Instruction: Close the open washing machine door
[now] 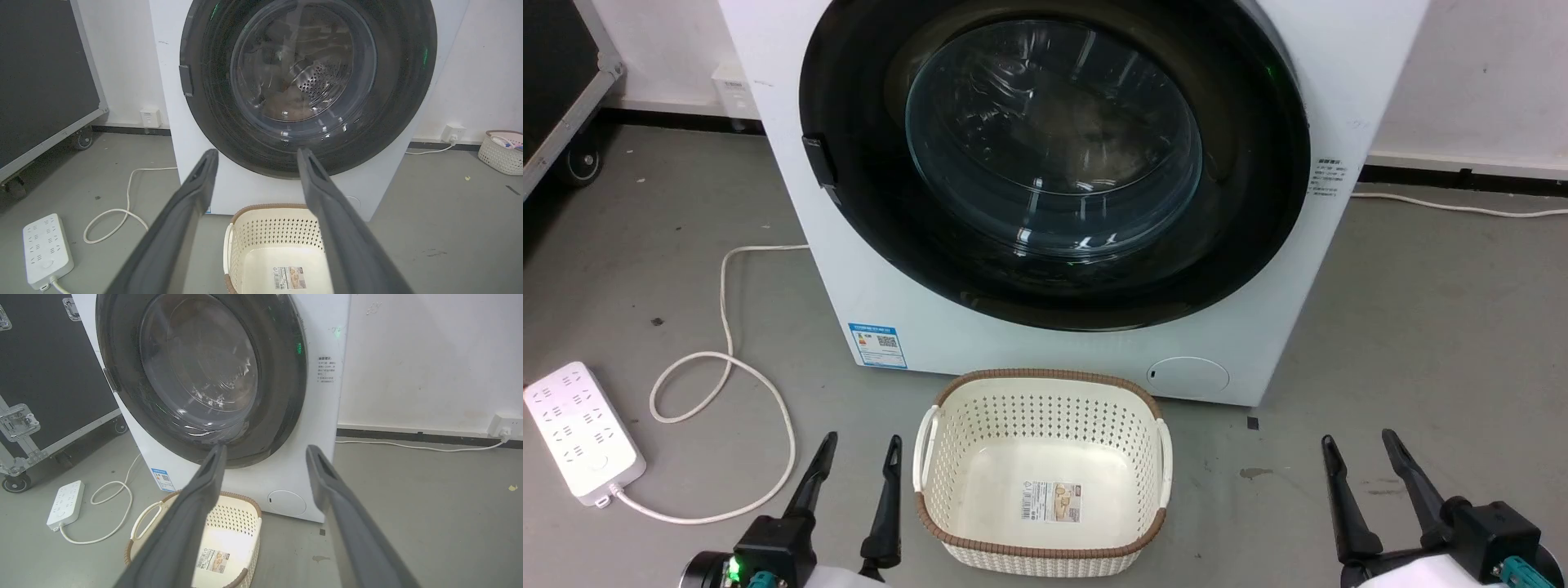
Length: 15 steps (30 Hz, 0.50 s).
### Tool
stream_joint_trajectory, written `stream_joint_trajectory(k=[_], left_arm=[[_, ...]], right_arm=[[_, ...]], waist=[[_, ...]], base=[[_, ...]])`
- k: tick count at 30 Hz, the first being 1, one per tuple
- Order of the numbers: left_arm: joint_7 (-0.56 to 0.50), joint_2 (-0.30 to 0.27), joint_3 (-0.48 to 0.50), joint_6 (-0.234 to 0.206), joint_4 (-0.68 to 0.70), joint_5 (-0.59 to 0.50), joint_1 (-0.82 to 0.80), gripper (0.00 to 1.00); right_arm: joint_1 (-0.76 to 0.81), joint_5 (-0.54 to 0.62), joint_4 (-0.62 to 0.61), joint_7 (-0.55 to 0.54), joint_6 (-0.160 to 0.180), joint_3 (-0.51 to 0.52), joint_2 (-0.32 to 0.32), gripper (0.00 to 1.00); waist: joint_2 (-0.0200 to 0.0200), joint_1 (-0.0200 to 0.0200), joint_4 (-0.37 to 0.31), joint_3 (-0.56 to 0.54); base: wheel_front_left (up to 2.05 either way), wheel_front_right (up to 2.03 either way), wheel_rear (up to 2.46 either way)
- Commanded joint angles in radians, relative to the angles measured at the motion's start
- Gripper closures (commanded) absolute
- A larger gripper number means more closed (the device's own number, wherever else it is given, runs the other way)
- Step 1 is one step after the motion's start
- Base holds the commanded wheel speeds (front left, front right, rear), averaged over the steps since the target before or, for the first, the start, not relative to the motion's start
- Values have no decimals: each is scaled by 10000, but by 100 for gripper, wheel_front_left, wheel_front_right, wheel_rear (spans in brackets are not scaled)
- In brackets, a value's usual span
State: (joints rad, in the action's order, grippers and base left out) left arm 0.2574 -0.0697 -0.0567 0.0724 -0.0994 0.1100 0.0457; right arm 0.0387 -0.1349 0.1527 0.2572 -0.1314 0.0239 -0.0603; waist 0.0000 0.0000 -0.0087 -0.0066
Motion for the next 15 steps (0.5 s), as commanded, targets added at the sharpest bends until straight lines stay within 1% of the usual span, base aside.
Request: stream_joint_trajectory(k=[1,4,5,15], left_arm=[[43,44,50,-30,-46,36,101,0],[43,84,112,-75,-148,15,80,0],[-3,37,89,-37,-141,-24,0,100],[-153,37,97,-69,-85,-73,-26,100]], right_arm=[[177,46,-61,43,7,-4,49,0],[197,151,-125,44,7,-10,76,0],[5,109,-69,-3,0,-2,25,100],[-29,175,-130,-140,0,-9,27,100]], waist=[[0,0,12,-6],[0,0,69,-27],[0,0,69,-28],[0,0,71,-23]], base=[[0,0,0],[0,0,0],[0,0,0],[0,0,0]])
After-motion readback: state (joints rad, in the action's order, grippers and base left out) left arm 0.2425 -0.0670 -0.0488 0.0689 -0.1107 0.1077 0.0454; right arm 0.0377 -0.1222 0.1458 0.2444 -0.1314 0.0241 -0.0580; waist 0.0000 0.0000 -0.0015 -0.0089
